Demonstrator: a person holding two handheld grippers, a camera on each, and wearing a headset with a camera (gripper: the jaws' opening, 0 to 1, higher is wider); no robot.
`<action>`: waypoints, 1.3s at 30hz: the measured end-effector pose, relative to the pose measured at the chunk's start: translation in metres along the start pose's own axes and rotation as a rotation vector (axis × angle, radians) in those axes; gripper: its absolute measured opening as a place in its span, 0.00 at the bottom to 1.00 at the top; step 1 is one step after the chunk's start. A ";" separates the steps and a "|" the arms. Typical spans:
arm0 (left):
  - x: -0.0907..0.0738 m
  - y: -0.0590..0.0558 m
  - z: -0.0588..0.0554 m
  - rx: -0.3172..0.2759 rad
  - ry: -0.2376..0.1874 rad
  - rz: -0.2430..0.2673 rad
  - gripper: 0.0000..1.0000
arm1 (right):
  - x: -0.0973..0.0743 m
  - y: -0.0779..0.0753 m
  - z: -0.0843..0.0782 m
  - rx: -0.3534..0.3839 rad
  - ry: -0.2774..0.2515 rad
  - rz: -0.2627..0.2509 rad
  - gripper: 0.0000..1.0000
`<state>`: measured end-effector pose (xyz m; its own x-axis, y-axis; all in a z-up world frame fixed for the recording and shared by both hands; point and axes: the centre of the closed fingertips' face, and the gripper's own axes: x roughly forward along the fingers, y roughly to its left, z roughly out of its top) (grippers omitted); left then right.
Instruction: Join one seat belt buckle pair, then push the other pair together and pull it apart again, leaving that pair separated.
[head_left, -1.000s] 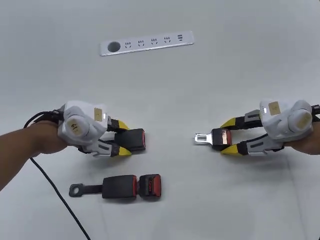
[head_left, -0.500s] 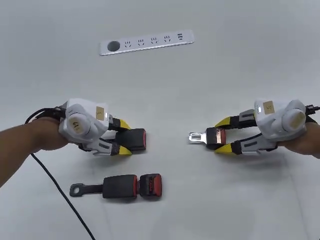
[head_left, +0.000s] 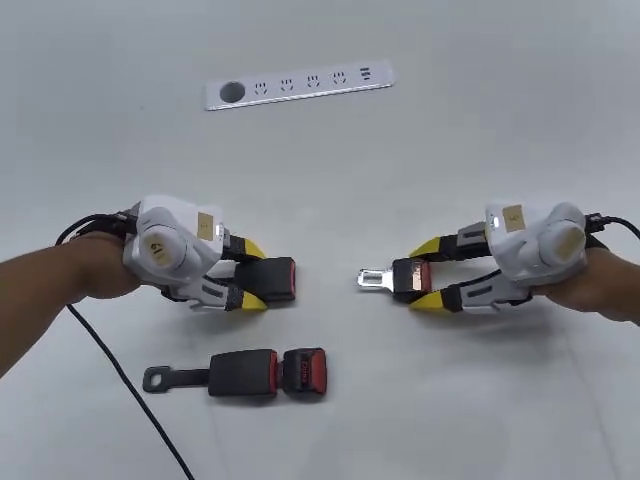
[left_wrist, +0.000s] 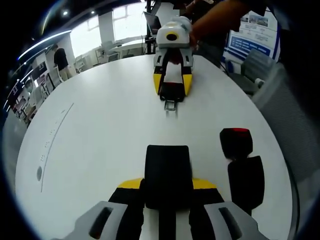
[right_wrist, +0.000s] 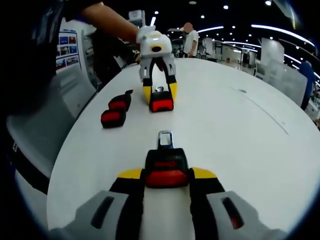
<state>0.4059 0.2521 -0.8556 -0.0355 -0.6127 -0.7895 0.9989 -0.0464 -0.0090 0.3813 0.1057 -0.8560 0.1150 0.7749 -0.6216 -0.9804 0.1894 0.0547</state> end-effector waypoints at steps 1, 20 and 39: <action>0.000 0.000 0.000 0.000 0.000 0.000 0.35 | 0.002 0.000 0.002 -0.002 -0.004 0.000 0.37; 0.000 -0.003 0.002 0.006 0.002 -0.002 0.35 | 0.037 0.001 0.027 0.017 -0.058 0.017 0.37; 0.000 -0.005 0.003 0.010 0.008 -0.005 0.35 | 0.060 0.004 0.042 -0.009 -0.044 0.032 0.37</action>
<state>0.4005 0.2500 -0.8540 -0.0400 -0.6063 -0.7942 0.9983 -0.0575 -0.0064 0.3905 0.1779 -0.8603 0.0903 0.8063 -0.5846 -0.9851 0.1585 0.0665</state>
